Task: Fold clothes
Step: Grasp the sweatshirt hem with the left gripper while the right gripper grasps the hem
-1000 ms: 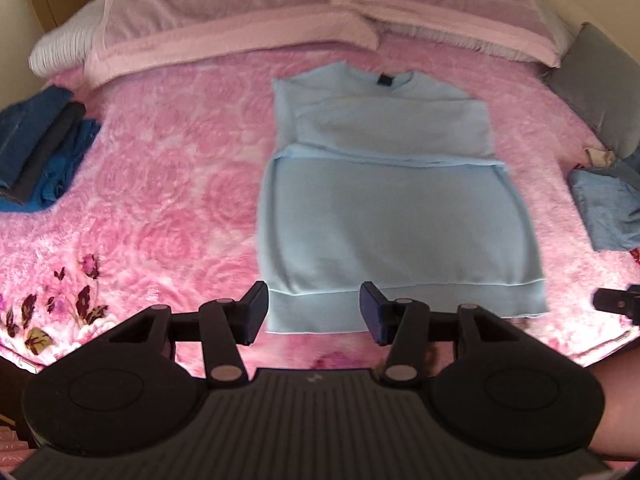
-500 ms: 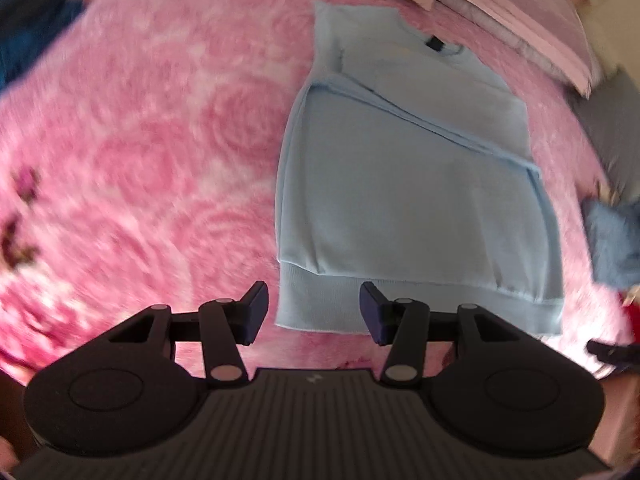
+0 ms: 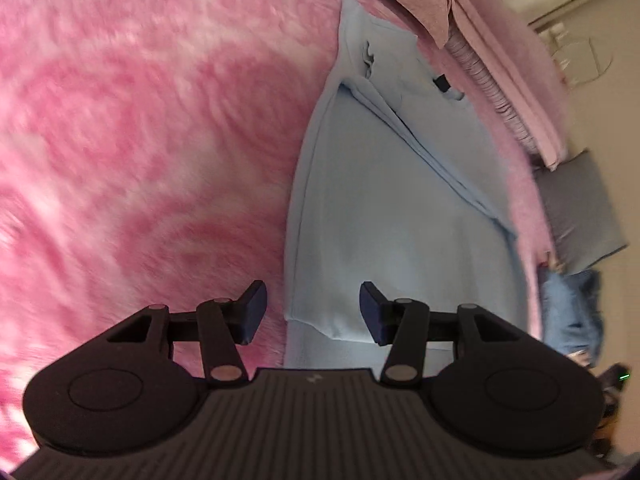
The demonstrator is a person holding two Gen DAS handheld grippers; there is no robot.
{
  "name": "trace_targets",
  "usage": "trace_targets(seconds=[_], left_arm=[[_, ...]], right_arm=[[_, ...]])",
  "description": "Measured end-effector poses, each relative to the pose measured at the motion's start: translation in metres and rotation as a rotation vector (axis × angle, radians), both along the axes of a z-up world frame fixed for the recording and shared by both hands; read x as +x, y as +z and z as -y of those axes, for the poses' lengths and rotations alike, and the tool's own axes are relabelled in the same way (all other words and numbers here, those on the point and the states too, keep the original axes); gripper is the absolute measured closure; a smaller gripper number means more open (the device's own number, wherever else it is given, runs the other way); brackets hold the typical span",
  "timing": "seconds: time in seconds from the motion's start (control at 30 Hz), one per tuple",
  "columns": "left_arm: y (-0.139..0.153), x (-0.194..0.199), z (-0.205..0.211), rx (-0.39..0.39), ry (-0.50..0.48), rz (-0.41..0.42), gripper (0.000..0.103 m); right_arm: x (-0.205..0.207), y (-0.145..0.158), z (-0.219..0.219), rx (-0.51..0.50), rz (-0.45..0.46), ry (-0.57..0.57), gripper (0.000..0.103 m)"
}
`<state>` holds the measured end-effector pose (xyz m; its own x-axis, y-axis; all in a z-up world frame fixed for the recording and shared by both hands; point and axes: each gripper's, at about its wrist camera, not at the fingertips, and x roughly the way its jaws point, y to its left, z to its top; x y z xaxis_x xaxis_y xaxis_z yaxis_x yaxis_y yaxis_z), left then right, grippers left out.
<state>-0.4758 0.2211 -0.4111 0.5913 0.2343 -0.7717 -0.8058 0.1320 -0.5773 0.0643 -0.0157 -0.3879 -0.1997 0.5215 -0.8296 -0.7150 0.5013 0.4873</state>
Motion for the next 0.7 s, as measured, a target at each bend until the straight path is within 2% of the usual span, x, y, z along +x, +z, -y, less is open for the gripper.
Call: trace_targets(seconds=[0.2, 0.27, 0.3, 0.33, 0.37, 0.43, 0.47, 0.5, 0.57, 0.7], left_arm=[[-0.014, -0.007, -0.009, -0.016, -0.006, 0.109, 0.053], [-0.017, -0.008, -0.013, -0.029, -0.005, 0.145, 0.047], [-0.017, -0.006, -0.013, -0.024, -0.015, 0.149, 0.041], [-0.016, -0.003, -0.012, -0.013, -0.032, 0.146, 0.038], [-0.015, 0.001, -0.01, -0.002, -0.049, 0.142, 0.037], [-0.012, 0.005, -0.007, 0.029, -0.084, 0.105, 0.042], [-0.012, 0.006, -0.005, 0.04, -0.092, 0.087, 0.057], [-0.011, 0.006, -0.004, 0.052, -0.101, 0.069, 0.078], [-0.015, -0.001, -0.001, 0.023, -0.07, 0.083, 0.091], [-0.02, -0.011, 0.004, -0.038, -0.012, 0.131, 0.086]], right_arm=[[0.019, -0.02, 0.008, 0.088, -0.149, -0.043, 0.048], [0.023, -0.025, 0.003, 0.115, -0.176, -0.039, 0.049], [0.024, -0.027, -0.001, 0.126, -0.181, -0.031, 0.05], [0.024, -0.03, -0.006, 0.137, -0.186, -0.023, 0.06], [0.025, -0.033, -0.01, 0.143, -0.195, -0.02, 0.064], [0.025, -0.039, -0.016, 0.158, -0.215, -0.014, 0.064], [0.027, -0.041, -0.014, 0.168, -0.228, -0.012, 0.064], [0.03, -0.043, -0.012, 0.176, -0.242, -0.012, 0.065], [0.031, -0.046, -0.007, 0.179, -0.269, -0.017, 0.066], [0.036, -0.043, 0.004, 0.178, -0.285, -0.037, 0.066]])
